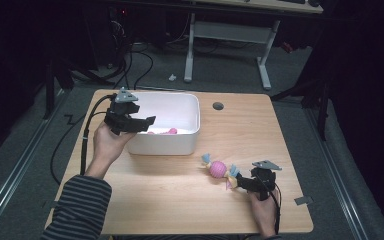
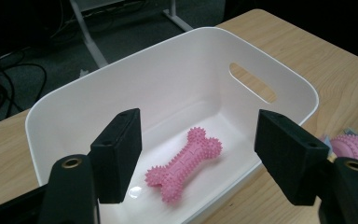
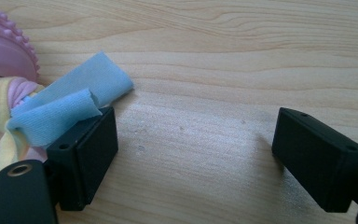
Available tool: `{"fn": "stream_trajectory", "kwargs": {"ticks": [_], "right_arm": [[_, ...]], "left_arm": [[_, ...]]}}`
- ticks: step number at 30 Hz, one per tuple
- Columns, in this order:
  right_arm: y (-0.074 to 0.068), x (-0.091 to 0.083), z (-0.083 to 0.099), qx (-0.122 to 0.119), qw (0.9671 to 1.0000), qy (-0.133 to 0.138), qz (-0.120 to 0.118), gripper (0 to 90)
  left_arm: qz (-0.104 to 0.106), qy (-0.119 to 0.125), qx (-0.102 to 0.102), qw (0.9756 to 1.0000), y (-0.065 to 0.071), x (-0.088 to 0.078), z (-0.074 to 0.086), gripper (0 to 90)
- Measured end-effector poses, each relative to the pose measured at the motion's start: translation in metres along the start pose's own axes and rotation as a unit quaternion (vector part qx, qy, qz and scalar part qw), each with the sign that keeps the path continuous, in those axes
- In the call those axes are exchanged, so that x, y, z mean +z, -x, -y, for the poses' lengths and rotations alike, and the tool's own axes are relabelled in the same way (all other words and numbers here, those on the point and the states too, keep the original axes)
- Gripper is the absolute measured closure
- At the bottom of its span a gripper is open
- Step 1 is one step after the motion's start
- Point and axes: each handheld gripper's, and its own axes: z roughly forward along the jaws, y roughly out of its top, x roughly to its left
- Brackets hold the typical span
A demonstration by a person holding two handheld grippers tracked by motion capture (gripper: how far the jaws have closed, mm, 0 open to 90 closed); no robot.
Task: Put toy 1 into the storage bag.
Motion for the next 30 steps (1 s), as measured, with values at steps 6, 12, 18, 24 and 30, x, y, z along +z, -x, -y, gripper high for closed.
{"fn": "stream_trajectory", "kwargs": {"ticks": [6, 12, 18, 24, 30], "right_arm": [[0.0, 0.0, 0.0, 0.002, 1.0, 0.0, 0.0, 13.9], [0.0, 0.0, 0.0, 0.001, 1.0, 0.0, 0.0, 13.9], [0.0, 0.0, 0.0, 0.002, 1.0, -0.001, 0.0, 14.0], [0.0, 0.0, 0.0, 0.001, 1.0, 0.0, -0.001, 14.0], [0.0, 0.0, 0.0, 0.001, 1.0, -0.001, -0.001, 14.0]], "left_arm": [[-0.004, 0.002, -0.002, 1.0, -0.001, -0.006, 0.008, 32.1], [-0.005, 0.014, -0.004, 0.9999, 0.003, -0.017, 0.023, 32.1], [-0.008, 0.02, -0.007, 0.9997, 0.004, -0.025, 0.033, 31.9], [-0.013, 0.012, 0.0, 0.9998, 0.008, -0.024, 0.045, 31.9], [-0.012, 0.014, -0.005, 0.9998, 0.011, -0.025, 0.057, 31.9]]}}
